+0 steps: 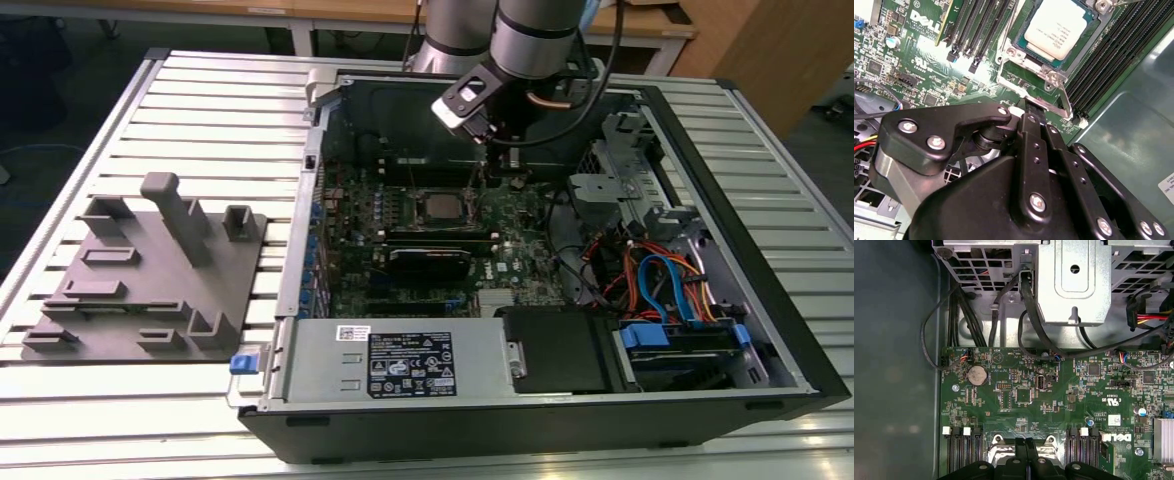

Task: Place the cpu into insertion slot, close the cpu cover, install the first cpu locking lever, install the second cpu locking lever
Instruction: 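Close the cpu cover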

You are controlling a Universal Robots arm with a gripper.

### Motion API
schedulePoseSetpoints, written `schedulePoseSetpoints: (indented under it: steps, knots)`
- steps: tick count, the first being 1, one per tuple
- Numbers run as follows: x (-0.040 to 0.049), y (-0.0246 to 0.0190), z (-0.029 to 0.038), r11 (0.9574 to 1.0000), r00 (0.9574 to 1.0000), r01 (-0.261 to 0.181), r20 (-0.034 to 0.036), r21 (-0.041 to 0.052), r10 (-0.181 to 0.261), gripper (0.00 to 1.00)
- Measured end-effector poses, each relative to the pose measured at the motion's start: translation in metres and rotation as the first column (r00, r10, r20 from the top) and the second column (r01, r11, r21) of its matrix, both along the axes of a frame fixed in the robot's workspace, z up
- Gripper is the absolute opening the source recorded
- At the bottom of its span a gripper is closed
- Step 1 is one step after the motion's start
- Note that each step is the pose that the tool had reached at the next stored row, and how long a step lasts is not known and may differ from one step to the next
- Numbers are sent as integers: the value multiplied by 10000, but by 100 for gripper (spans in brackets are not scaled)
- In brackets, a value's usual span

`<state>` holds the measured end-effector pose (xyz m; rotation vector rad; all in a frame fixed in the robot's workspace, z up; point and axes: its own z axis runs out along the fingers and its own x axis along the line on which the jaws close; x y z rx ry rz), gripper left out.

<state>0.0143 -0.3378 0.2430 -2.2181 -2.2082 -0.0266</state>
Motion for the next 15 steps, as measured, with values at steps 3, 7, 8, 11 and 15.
schedulePoseSetpoints:
  steps: [3,7,8,11,15]
  knots:
    - [-6,0,0,10000,10000,0,0,1,0,10]
    - [-14,0,0,10000,10000,0,0,0,0,10]
    - [-16,0,0,10000,10000,0,0,0,0,10]
    - [-18,0,0,10000,10000,-1,0,1,1,10]
    - [-24,0,-1,10000,10000,0,0,-1,0,10]
